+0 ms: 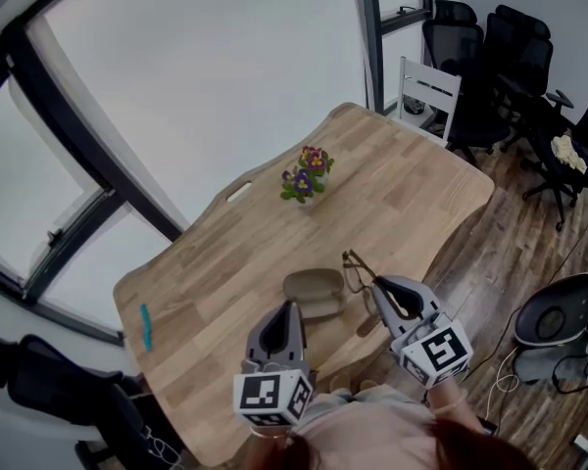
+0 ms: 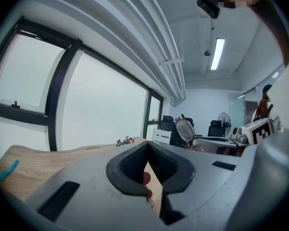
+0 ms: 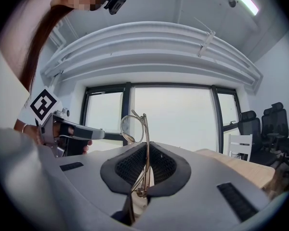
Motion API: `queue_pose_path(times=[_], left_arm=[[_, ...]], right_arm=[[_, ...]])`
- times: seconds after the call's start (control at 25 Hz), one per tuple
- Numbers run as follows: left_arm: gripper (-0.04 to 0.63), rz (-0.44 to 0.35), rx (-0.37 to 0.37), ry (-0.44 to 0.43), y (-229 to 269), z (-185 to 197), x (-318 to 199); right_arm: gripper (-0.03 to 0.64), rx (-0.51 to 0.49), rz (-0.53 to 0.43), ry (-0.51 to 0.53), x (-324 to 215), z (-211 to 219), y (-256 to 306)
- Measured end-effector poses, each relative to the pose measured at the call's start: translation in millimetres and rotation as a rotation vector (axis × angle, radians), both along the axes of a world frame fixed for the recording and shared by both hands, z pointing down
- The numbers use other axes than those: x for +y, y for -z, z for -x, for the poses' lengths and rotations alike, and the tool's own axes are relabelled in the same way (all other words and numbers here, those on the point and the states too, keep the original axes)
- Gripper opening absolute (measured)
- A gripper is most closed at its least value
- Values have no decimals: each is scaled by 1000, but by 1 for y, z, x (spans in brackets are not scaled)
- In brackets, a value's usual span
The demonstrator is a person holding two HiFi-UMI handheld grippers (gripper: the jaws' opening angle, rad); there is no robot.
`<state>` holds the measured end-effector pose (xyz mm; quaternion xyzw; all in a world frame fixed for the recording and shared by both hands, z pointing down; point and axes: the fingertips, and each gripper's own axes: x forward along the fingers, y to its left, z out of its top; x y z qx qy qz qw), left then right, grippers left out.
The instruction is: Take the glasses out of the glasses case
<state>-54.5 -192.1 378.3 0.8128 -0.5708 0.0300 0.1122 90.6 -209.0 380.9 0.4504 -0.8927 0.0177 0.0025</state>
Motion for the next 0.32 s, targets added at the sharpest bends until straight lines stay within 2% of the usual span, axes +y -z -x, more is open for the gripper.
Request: queue_pose_path(times=[0.32], left_arm=[[2,5,7,-15,-2,7,-5]], right_arm=[[14,0,8,-15,-3,6,-3]])
